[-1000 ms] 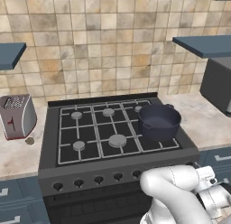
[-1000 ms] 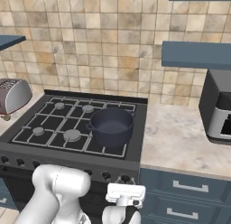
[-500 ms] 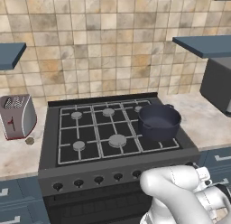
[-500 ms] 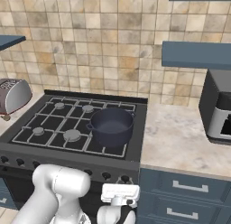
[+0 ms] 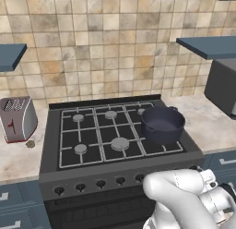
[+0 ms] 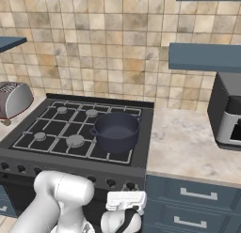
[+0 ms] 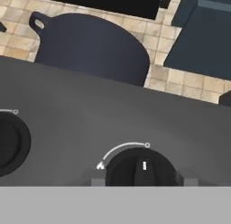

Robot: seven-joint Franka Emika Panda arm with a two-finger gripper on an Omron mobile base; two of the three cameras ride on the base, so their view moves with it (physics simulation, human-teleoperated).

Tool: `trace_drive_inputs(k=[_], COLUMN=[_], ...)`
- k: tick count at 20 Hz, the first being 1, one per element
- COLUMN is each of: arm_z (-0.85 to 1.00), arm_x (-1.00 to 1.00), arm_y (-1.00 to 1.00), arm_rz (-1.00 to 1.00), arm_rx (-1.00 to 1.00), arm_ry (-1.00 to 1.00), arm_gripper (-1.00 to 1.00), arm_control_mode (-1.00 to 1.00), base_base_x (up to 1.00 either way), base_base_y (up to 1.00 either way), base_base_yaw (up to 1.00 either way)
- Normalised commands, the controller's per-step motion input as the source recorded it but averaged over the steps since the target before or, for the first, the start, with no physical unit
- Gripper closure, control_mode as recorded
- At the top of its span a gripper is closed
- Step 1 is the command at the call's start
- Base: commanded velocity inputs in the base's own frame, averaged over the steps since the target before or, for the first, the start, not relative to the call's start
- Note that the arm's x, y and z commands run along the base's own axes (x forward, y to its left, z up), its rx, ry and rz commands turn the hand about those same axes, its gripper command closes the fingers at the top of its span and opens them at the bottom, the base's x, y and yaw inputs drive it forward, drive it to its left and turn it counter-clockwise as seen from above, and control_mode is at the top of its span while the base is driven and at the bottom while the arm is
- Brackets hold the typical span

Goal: Turn on the burner for the pot on the stove. Wait thirty seconds for the pot to heat up. Then add the garlic to the pot.

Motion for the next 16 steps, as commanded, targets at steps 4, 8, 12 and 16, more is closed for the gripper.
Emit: trace_drive_inputs(k=[4,8,12,16], arm_z=[-0.33,-0.48,-0.49,-0.52], arm_x=[-0.1,-0.05,-0.02,0.0], arm_y=[0.0,0.0,0.0,0.0], arm_rz=[0.09,0.14,0.15,0.18], arm_rx=[-0.21,-0.21,-0.25,-0.26], arm_ry=[0.0,0.0,-0.01,-0.02], arm_gripper=[1.0,1.0,1.0,1.0], arm_control_mode=[-1.0,-1.0,-1.0,-1.0], base_base_x=[0.0,0.0,0.0,0.0], base_base_y=[0.0,0.0,0.0,0.0], base_base_yaw=[0.0,0.0,0.0,0.0])
